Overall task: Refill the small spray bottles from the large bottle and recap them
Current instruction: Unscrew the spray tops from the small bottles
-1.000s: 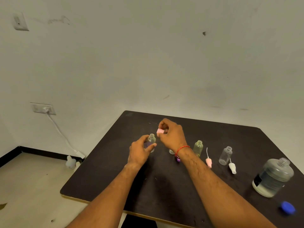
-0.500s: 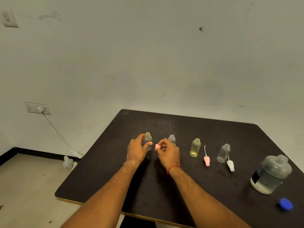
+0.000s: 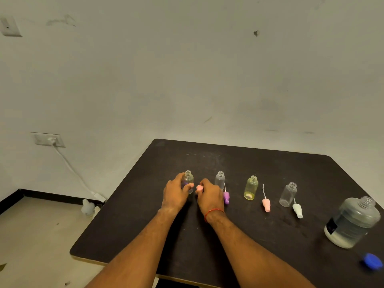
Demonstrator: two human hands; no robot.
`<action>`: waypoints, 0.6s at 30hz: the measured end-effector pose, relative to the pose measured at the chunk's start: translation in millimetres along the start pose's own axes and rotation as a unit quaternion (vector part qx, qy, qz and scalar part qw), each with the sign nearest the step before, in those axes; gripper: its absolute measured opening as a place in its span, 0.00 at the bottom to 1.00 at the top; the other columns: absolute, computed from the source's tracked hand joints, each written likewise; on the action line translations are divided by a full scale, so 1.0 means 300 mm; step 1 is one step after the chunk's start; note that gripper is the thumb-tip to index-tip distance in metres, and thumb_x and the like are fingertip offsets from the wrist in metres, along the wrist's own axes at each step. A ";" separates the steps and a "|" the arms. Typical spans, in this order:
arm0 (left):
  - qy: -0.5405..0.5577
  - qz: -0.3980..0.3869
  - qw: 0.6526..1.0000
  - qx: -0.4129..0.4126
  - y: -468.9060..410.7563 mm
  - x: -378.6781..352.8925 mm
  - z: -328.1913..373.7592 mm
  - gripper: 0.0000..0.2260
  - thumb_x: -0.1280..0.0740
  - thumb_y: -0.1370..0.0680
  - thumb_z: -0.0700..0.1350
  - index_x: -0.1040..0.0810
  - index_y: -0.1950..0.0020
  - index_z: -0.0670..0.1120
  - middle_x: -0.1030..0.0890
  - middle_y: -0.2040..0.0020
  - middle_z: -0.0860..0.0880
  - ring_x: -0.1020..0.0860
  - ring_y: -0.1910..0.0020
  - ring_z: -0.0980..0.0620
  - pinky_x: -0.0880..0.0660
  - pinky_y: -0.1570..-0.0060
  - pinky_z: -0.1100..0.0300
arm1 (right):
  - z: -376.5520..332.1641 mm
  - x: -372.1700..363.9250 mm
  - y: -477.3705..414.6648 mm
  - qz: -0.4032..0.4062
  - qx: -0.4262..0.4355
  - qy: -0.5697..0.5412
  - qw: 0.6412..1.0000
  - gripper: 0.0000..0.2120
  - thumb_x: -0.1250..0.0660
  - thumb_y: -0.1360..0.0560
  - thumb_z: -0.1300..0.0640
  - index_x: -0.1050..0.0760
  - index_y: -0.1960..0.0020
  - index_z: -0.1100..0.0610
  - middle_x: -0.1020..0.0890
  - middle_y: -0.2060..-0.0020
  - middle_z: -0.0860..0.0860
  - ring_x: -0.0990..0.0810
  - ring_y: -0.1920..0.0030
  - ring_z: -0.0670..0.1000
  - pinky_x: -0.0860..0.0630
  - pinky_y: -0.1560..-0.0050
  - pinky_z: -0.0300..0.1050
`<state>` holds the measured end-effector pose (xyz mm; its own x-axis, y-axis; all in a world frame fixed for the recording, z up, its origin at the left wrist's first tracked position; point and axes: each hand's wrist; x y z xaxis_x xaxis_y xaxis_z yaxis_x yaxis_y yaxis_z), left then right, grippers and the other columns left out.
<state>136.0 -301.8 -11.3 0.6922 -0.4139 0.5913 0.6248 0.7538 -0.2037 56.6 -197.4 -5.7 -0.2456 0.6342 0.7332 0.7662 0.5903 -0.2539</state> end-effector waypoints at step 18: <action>0.004 -0.022 1.000 -0.011 -0.054 -0.021 -0.004 0.21 0.29 0.20 0.44 0.26 0.27 0.46 0.17 0.38 0.46 0.19 0.40 0.49 0.27 0.42 0.62 | -0.033 0.013 -0.014 -0.021 -0.001 0.082 0.996 0.08 0.38 0.22 0.60 0.28 0.44 0.59 0.17 0.52 0.57 0.18 0.50 0.56 0.27 0.55 0.45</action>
<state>122.0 -312.1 -12.6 0.6668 -0.4510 0.5933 0.6626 0.7232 -0.1949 58.3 -202.2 4.4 -0.1768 0.5188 0.8364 0.7581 0.6137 -0.2204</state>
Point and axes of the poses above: each hand's wrist, its own y-axis away from the middle knuckle, its own x-axis out of the back of the hand, z = x × y
